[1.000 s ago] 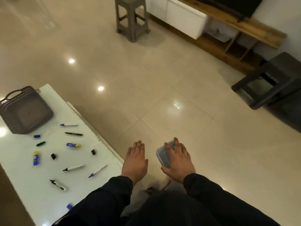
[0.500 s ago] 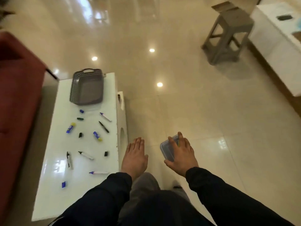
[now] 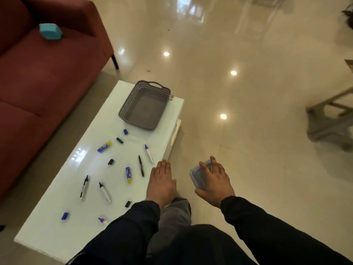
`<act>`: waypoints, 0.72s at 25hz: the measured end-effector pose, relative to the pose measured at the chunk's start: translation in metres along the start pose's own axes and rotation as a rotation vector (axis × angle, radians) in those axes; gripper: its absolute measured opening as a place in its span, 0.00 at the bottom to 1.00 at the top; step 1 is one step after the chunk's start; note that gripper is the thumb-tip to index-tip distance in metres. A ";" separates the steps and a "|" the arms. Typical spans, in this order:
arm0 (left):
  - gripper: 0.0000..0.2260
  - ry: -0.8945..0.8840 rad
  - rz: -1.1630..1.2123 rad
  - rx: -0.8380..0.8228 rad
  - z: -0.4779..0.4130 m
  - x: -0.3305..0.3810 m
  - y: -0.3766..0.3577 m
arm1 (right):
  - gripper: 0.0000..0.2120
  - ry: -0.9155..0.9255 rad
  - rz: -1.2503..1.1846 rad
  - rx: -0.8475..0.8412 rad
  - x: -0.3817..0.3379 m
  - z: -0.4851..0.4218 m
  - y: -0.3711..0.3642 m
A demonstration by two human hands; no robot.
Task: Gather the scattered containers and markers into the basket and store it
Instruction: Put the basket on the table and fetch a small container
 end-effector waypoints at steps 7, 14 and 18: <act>0.30 0.214 0.083 0.062 -0.106 -0.049 0.054 | 0.46 0.180 0.082 -0.104 -0.047 -0.150 0.058; 0.30 0.489 0.110 0.052 -0.200 -0.083 0.065 | 0.47 0.407 0.160 -0.232 -0.090 -0.307 0.080; 0.30 0.692 0.180 0.020 -0.254 -0.102 0.054 | 0.46 0.543 0.218 -0.334 -0.121 -0.403 0.076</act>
Point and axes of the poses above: each hand's wrist, its own z-axis away from the middle knuckle, its own y-axis out of the back of the hand, x = y × z, the point moved 7 cm from there along -z, towards the middle knuckle, and after that the axes turned 6 degrees about -z, right-handed, at the moved point
